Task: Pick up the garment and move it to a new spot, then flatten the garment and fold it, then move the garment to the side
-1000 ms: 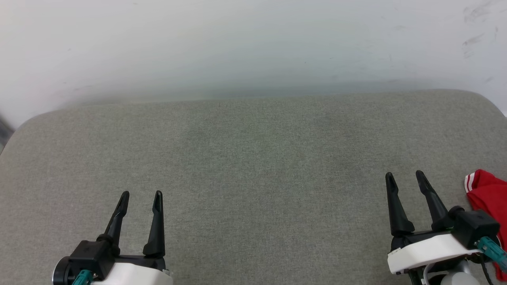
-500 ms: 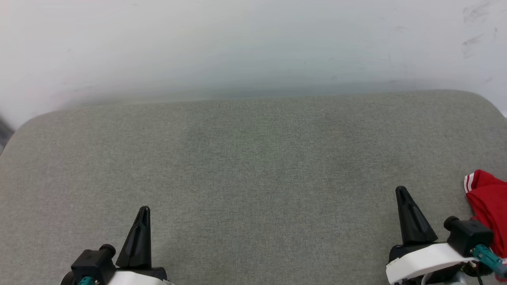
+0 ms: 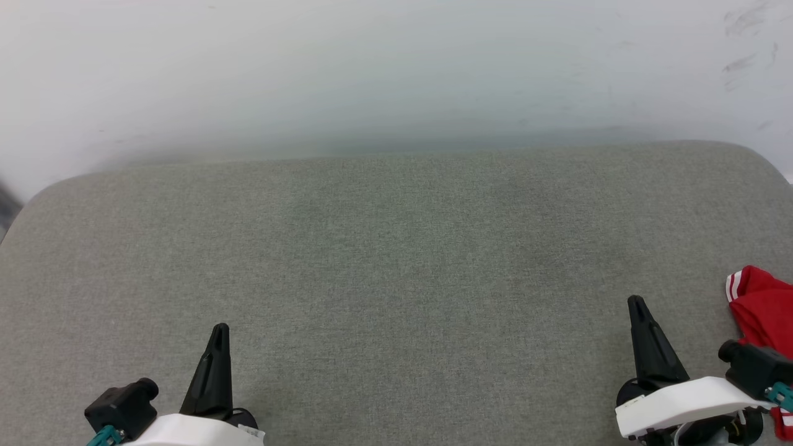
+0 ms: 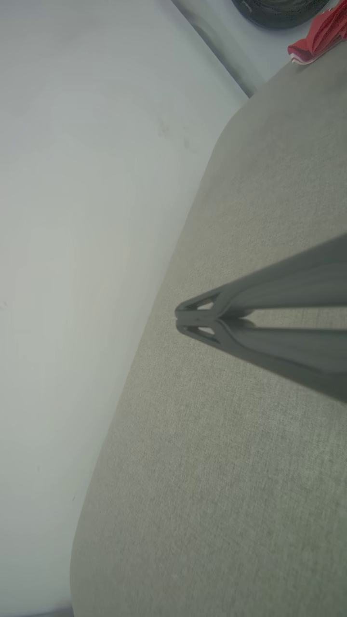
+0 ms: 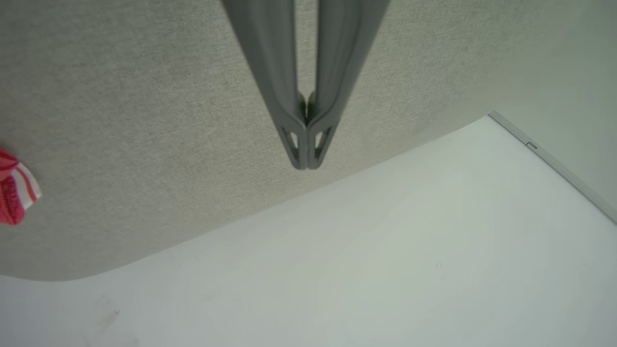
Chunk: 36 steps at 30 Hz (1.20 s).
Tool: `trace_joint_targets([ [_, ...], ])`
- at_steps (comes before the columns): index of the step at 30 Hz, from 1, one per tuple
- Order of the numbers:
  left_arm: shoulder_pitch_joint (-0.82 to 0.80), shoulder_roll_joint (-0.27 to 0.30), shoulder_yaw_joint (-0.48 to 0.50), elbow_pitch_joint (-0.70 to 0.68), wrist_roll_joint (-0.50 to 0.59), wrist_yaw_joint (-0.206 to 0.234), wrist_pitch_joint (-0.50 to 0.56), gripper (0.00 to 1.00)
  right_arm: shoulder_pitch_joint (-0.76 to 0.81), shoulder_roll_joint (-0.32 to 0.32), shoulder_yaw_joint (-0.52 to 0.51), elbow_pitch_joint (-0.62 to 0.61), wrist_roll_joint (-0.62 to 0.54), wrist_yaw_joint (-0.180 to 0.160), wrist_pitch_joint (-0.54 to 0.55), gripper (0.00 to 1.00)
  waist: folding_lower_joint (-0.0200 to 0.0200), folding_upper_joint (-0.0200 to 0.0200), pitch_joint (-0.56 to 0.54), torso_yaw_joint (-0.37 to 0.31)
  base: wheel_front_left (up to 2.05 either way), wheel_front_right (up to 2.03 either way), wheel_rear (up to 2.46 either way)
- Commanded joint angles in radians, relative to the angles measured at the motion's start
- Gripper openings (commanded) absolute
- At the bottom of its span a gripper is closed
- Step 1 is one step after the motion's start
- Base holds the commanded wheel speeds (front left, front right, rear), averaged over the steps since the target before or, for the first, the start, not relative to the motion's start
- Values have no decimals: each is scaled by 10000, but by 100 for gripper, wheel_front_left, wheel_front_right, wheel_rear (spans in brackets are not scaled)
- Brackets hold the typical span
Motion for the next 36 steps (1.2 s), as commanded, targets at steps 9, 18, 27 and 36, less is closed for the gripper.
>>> trace_joint_targets([
  [9, -501, 153, -7, 161, -1721, -5, 367, 0, -387, -106, -120, -10, 1661, -1, 323, 0, -1, 0, -1, 12, 0, 0, 0],
  [18, -687, 195, 19, 346, -3078, -9, 673, 0, -467, -132, -206, 92, 2973, -1, 607, 0, -1, 0, -2, 24, 0, 0, 0],
  [27, -847, 216, 56, 518, -4298, -11, 956, 0, -545, -146, -294, 188, 4154, -2, 867, 0, -1, 0, -3, 36, 0, 0, 0],
  [36, -986, 227, 103, 684, -5403, -13, 1228, 0, -613, -155, -386, 281, 5225, -2, 1112, 0, -1, 0, -4, 47, 0, 0, 0],
])
